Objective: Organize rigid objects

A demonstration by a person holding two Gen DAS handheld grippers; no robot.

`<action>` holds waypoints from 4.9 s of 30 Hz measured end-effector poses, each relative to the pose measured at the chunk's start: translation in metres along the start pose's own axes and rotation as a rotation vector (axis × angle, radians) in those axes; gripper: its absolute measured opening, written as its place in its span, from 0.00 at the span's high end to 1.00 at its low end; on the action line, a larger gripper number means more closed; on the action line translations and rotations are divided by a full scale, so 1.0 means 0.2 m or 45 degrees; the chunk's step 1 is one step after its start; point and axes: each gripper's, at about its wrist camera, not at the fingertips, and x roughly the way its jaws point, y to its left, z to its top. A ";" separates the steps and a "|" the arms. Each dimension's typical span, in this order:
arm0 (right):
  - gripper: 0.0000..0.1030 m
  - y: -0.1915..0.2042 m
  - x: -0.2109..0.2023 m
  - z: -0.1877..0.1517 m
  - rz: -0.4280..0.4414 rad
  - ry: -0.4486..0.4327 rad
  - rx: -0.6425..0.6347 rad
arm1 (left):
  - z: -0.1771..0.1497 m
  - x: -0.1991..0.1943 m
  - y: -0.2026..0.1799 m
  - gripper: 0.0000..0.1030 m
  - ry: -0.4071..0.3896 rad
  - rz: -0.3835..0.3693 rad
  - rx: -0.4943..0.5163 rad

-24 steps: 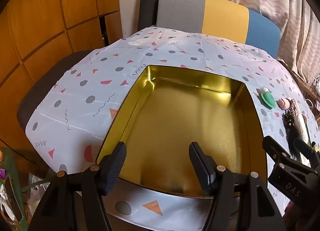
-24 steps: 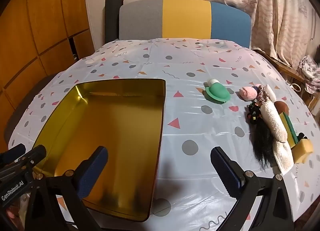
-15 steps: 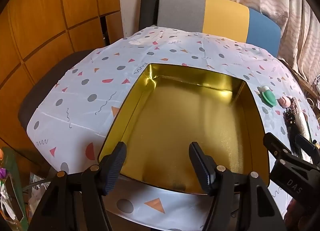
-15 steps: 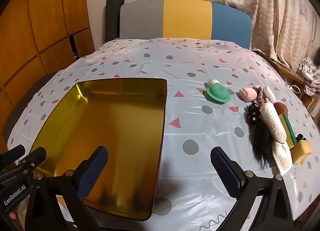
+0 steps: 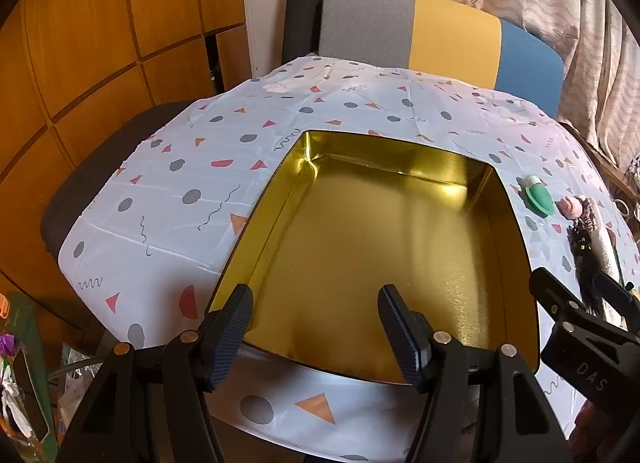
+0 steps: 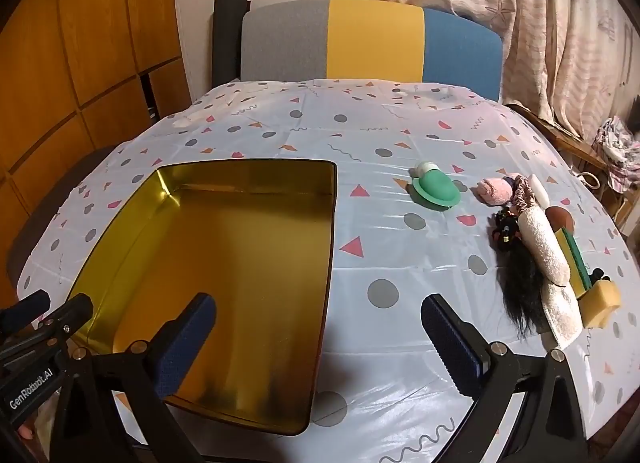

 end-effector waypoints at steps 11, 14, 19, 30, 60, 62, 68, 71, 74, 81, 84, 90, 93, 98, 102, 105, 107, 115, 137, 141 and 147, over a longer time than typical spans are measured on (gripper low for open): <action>0.00 0.03 0.00 -0.01 0.007 0.005 -0.002 | 0.00 -0.02 0.00 0.36 -0.010 -0.009 0.008; 0.00 0.03 0.00 -0.01 0.006 0.006 -0.003 | 0.00 -0.02 -0.01 0.36 -0.011 -0.014 0.011; 0.00 0.04 0.00 -0.01 0.007 0.008 -0.001 | -0.01 -0.03 -0.01 0.36 -0.011 -0.016 0.010; 0.00 0.04 0.00 -0.01 0.012 0.007 -0.009 | -0.01 -0.02 -0.02 0.36 -0.010 -0.019 0.012; 0.00 0.02 -0.03 -0.02 0.013 -0.003 0.001 | -0.04 -0.03 -0.03 0.36 0.000 0.004 0.017; 0.00 0.01 -0.03 -0.02 0.014 -0.004 0.001 | -0.04 -0.03 -0.04 0.36 0.003 0.012 0.020; 0.00 -0.01 -0.03 -0.02 0.020 -0.003 0.013 | -0.04 -0.04 -0.06 0.36 0.010 0.024 0.027; 0.00 -0.03 -0.04 -0.02 0.028 -0.006 0.022 | -0.04 -0.04 -0.08 0.36 0.009 0.032 0.033; 0.00 -0.07 -0.04 -0.03 0.024 -0.010 0.029 | -0.04 -0.04 -0.11 0.36 0.016 0.027 0.043; 0.00 -0.22 -0.02 -0.07 -0.007 0.012 0.086 | -0.07 -0.04 -0.20 0.36 0.058 -0.116 0.057; 0.00 -0.31 -0.01 -0.11 -0.032 0.017 0.100 | -0.08 -0.04 -0.27 0.36 0.077 -0.263 0.064; 0.00 -0.59 0.00 -0.25 -0.076 0.033 0.170 | -0.09 -0.06 -0.45 0.36 0.131 -0.482 0.111; 0.00 -0.76 -0.02 -0.32 -0.116 0.030 0.237 | -0.08 -0.07 -0.57 0.36 0.154 -0.557 0.138; 0.00 -1.07 -0.07 -0.43 -0.203 -0.002 0.365 | -0.06 -0.07 -0.78 0.36 0.202 -0.639 0.214; 0.00 -1.37 -0.08 -0.51 -0.326 -0.050 0.486 | -0.03 -0.07 -0.92 0.38 0.189 -0.632 0.285; 0.00 -1.60 -0.08 -0.51 -0.397 -0.085 0.575 | -0.01 -0.04 -0.98 0.38 0.221 -0.710 0.274; 0.00 -1.71 -0.08 -0.49 -0.429 -0.120 0.615 | 0.01 -0.01 -1.02 0.37 0.241 -0.739 0.259; 0.13 -1.89 0.09 -0.39 -0.430 -0.126 0.556 | 0.03 0.09 -1.15 0.36 0.326 -0.770 0.237; 0.30 -1.86 0.00 -0.51 -0.322 -0.414 0.563 | 0.02 0.21 -2.05 0.32 0.438 -0.950 0.480; 0.30 -1.88 0.01 -0.53 -0.331 -0.402 0.599 | -0.03 0.30 -2.20 0.32 0.447 -0.847 0.519; 0.29 -1.91 0.03 -0.54 -0.318 -0.380 0.635 | -0.11 0.42 -2.23 0.35 0.427 -0.711 0.544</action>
